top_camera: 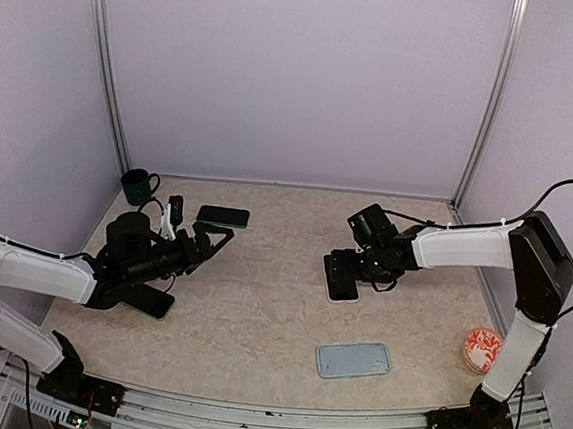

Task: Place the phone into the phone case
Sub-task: Place the phone with the phone case at the center of the board, then move the phone to the center of the board.

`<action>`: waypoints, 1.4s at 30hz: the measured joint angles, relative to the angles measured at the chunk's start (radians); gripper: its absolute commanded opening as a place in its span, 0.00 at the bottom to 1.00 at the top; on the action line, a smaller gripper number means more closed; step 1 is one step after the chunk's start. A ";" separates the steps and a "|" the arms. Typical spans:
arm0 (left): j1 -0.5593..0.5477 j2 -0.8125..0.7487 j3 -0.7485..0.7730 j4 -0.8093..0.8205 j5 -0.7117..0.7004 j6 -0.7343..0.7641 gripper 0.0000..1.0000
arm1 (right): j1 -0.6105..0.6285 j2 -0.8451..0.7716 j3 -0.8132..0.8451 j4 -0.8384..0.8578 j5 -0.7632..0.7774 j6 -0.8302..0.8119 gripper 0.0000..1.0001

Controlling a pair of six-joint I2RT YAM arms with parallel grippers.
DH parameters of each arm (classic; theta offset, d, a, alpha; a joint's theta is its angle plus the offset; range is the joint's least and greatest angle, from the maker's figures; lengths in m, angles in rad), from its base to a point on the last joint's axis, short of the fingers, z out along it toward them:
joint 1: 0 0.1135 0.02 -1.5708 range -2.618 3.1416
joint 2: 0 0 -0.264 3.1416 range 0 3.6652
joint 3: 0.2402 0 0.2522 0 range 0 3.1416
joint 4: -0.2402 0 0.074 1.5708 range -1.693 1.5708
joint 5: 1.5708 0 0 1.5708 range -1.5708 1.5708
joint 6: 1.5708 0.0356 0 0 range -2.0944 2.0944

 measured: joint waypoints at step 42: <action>0.423 -0.286 0.112 -0.857 -0.280 -0.030 0.99 | 0.118 -0.212 -0.083 0.248 -0.396 -0.415 0.99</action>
